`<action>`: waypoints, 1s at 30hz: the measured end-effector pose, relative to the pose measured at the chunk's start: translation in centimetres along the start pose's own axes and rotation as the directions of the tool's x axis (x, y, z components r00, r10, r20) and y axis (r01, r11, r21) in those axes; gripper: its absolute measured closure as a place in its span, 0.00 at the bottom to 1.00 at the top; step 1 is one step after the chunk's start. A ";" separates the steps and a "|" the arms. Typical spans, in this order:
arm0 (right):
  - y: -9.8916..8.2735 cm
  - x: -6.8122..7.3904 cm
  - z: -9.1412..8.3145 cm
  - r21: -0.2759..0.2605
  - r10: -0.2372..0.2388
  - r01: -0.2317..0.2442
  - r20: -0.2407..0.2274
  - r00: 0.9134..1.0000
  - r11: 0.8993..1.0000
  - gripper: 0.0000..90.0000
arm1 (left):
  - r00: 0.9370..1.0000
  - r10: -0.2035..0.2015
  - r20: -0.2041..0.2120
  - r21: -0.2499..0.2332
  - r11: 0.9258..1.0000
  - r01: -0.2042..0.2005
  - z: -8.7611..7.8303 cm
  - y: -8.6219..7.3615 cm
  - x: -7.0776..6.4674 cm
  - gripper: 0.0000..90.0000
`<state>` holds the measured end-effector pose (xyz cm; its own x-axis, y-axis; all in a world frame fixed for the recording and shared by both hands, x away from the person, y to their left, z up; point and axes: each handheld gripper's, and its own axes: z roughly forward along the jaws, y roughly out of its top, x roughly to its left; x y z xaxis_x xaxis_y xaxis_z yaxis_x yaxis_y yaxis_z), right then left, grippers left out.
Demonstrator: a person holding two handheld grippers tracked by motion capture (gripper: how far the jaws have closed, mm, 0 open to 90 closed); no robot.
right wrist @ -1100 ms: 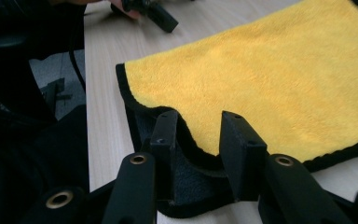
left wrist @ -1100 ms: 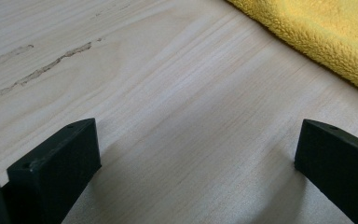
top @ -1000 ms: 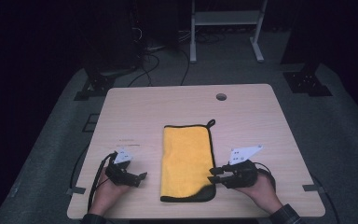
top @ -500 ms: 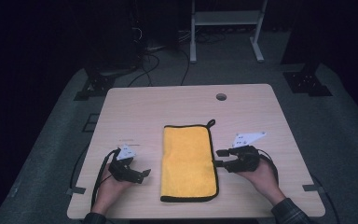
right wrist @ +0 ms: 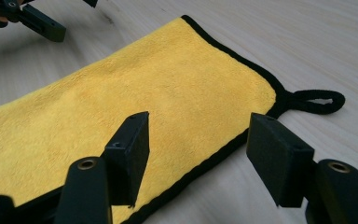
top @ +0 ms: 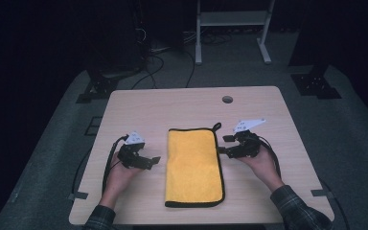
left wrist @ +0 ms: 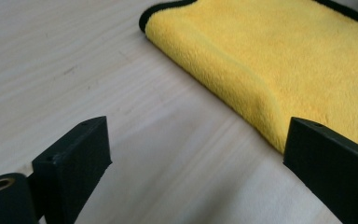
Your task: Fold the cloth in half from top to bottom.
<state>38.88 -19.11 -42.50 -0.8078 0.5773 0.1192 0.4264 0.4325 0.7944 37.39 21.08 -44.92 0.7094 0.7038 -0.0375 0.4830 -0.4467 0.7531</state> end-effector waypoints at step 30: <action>2.5 -5.9 7.3 0.049 0.042 -0.050 0.151 0.988 0.998 0.33 | 0.999 0.004 -0.043 0.040 0.999 -0.002 7.7 7.2 4.0 0.16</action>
<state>47.66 -16.40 -45.52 -0.7184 0.6930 0.0608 0.4855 0.4369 0.7572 47.61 16.46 -44.71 0.6888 0.7249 -0.0063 0.5013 -0.4701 0.7264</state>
